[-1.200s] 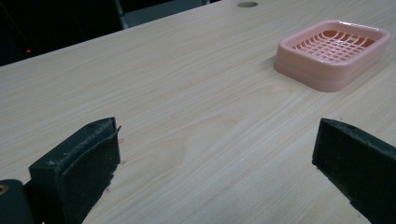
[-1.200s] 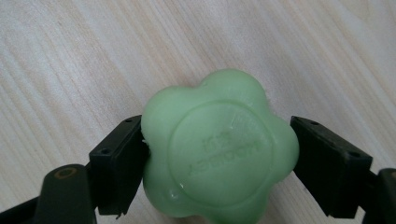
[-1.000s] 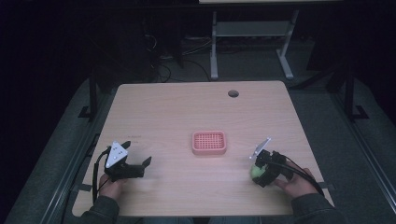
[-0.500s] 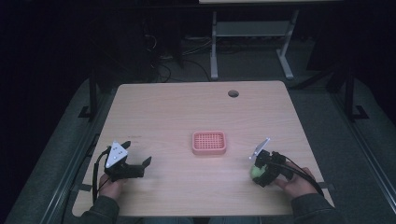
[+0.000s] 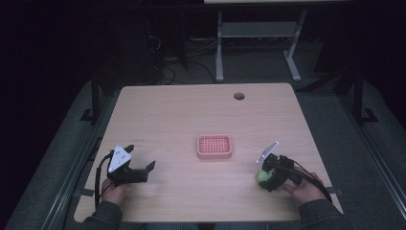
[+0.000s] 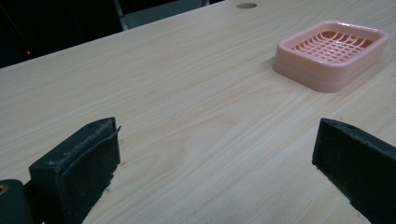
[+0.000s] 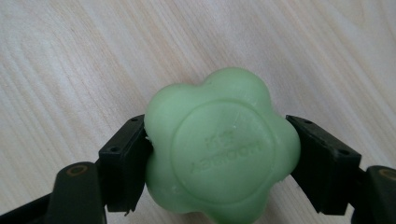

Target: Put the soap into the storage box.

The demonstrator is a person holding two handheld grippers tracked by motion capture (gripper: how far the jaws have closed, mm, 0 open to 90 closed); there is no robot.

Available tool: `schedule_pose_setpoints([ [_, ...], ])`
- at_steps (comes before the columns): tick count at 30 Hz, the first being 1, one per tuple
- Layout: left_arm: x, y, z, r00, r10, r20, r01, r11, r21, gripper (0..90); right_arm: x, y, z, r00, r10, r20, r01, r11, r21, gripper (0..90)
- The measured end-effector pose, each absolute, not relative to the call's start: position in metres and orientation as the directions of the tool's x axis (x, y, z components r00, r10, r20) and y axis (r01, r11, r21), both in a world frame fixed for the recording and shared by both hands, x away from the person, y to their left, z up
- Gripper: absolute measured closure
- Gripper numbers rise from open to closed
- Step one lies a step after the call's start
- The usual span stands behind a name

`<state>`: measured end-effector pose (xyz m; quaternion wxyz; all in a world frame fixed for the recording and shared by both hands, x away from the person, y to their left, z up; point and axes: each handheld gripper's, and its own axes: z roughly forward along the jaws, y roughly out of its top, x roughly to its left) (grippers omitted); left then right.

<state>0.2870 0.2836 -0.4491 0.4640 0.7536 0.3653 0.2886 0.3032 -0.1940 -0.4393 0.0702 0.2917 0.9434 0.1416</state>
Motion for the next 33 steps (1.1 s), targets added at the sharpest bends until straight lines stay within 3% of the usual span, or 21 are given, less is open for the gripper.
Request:
schedule_pose_setpoints([
  [33, 0.286, 0.285, -0.448, 0.57, 0.815, 0.103, 0.285, -0.314, 0.905, 0.2, 0.324, -0.162, -0.404, -0.858, 0.51, -0.058, 0.461, 0.816, 0.349, 26.0],
])
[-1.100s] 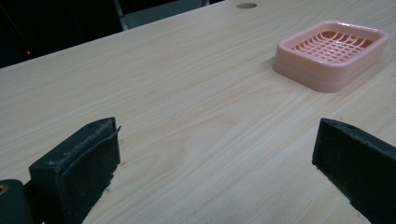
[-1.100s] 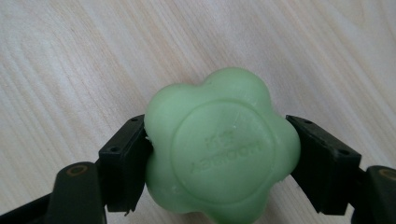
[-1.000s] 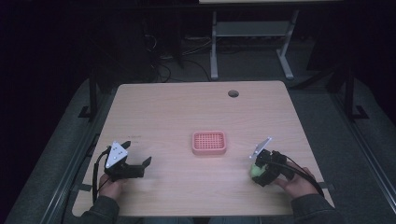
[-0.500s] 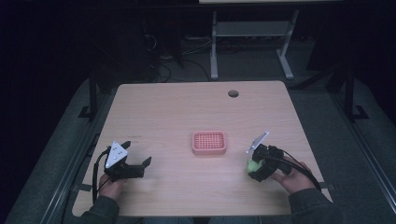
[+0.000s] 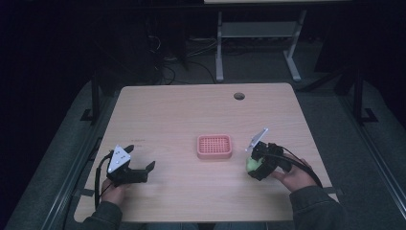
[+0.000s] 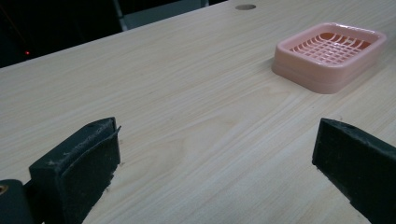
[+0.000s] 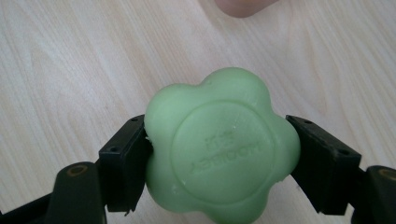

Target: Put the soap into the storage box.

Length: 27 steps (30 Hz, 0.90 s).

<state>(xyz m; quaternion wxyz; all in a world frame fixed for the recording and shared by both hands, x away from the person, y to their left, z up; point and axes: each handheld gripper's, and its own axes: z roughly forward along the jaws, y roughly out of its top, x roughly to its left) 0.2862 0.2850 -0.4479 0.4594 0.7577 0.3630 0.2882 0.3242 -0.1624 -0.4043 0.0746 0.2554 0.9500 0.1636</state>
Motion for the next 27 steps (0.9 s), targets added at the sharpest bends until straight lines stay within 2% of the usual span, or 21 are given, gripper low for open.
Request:
schedule_pose_setpoints([
  [27, 0.286, 0.284, -0.448, 0.57, 0.817, 0.091, 0.285, -0.301, 0.91, 0.2, 0.351, -0.141, -0.383, -0.87, 0.49, -0.053, 0.441, 0.821, 0.362, 26.0],
])
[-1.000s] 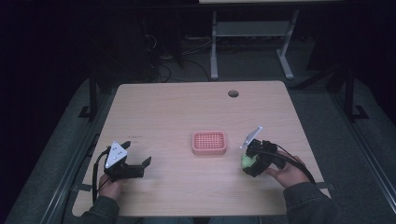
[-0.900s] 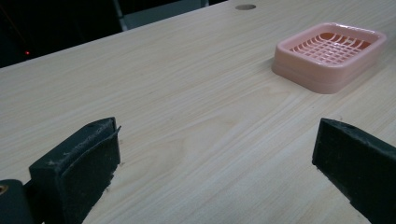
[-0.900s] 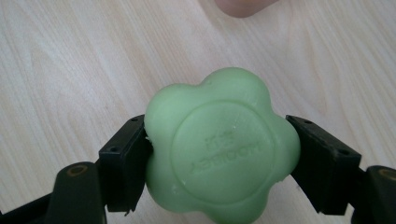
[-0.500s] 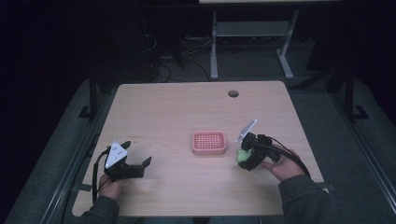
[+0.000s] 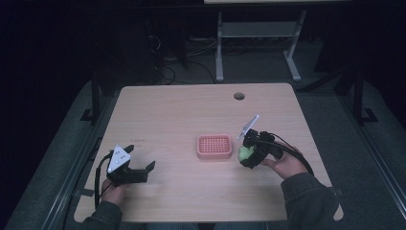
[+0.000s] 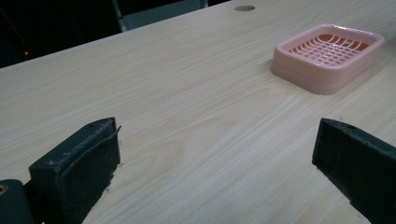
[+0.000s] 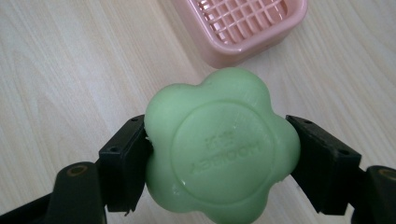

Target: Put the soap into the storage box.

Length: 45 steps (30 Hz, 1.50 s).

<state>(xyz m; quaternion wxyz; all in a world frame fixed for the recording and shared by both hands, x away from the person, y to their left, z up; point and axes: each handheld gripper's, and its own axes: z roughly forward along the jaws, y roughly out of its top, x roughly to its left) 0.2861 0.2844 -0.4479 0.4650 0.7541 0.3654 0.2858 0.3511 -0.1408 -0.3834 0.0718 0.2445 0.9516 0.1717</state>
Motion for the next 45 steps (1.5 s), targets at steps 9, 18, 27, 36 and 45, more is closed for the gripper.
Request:
schedule_pose_setpoints([
  [9, 0.286, 0.284, -0.448, 0.57, 0.817, 0.089, 0.284, -0.298, 0.911, 0.2, 0.358, -0.13, -0.38, -0.878, 0.476, -0.045, 0.43, 0.826, 0.364, 26.0],
  [18, 0.286, 0.285, -0.448, 0.57, 0.817, 0.089, 0.284, -0.298, 0.912, 0.2, 0.365, -0.117, -0.377, -0.889, 0.456, -0.044, 0.411, 0.836, 0.363, 26.0],
  [27, 0.286, 0.285, -0.447, 0.572, 0.815, 0.092, 0.28, -0.299, 0.912, 0.2, 0.372, -0.104, -0.374, -0.898, 0.437, -0.044, 0.393, 0.845, 0.361, 26.0],
  [36, 0.286, 0.285, -0.447, 0.572, 0.815, 0.091, 0.278, -0.297, 0.913, 0.2, 0.379, -0.095, -0.371, -0.904, 0.425, -0.037, 0.384, 0.85, 0.361, 26.0],
  [45, 0.286, 0.284, -0.447, 0.573, 0.814, 0.092, 0.278, -0.299, 0.913, 0.2, 0.387, -0.087, -0.37, -0.908, 0.419, -0.024, 0.379, 0.844, 0.38, 26.0],
])
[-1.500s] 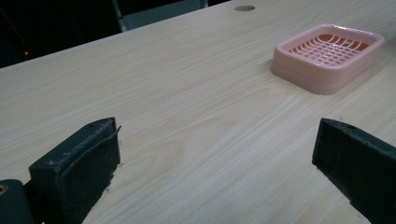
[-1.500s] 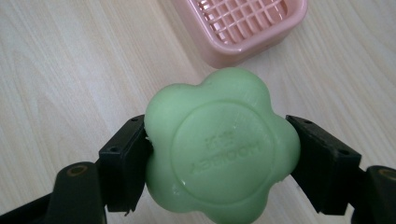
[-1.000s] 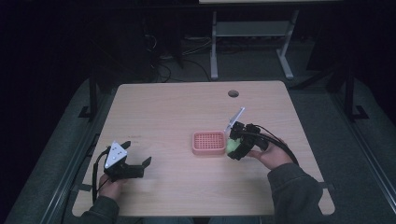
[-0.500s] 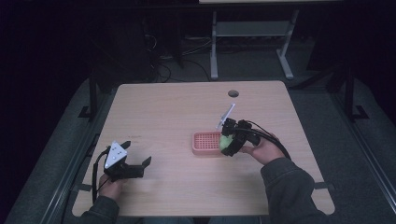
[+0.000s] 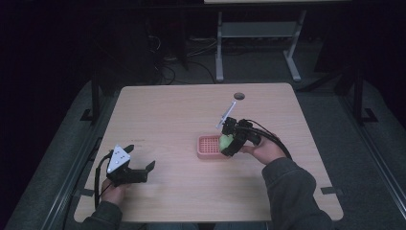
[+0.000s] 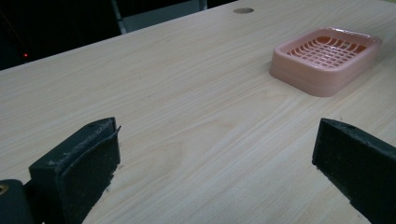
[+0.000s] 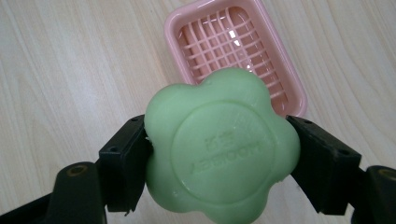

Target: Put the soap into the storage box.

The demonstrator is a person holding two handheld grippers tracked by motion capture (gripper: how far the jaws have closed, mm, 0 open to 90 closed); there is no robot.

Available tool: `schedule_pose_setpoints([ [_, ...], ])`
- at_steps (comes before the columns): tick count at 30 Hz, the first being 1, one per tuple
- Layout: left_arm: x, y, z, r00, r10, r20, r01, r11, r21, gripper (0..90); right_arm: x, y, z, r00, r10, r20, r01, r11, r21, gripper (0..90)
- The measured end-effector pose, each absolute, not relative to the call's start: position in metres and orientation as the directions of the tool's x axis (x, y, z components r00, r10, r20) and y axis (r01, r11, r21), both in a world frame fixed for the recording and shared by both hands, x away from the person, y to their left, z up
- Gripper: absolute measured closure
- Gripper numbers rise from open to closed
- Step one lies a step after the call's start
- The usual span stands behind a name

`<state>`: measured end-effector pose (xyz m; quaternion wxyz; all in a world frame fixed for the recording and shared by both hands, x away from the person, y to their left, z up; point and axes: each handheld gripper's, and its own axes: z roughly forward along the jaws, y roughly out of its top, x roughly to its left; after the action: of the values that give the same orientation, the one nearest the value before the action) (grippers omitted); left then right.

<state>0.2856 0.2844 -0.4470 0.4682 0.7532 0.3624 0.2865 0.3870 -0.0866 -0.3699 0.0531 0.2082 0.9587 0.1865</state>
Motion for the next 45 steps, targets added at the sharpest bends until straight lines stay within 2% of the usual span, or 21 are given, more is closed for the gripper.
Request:
schedule_pose_setpoints([
  [27, 0.286, 0.284, -0.447, 0.575, 0.813, 0.088, 0.276, -0.294, 0.915, 0.2, 0.412, -0.056, -0.37, -0.92, 0.392, -0.001, 0.363, 0.853, 0.375, 26.0],
  [45, 0.286, 0.284, -0.447, 0.579, 0.81, 0.089, 0.271, -0.294, 0.916, 0.2, 0.426, -0.049, -0.386, -0.906, 0.423, 0.006, 0.397, 0.844, 0.359, 26.1],
])
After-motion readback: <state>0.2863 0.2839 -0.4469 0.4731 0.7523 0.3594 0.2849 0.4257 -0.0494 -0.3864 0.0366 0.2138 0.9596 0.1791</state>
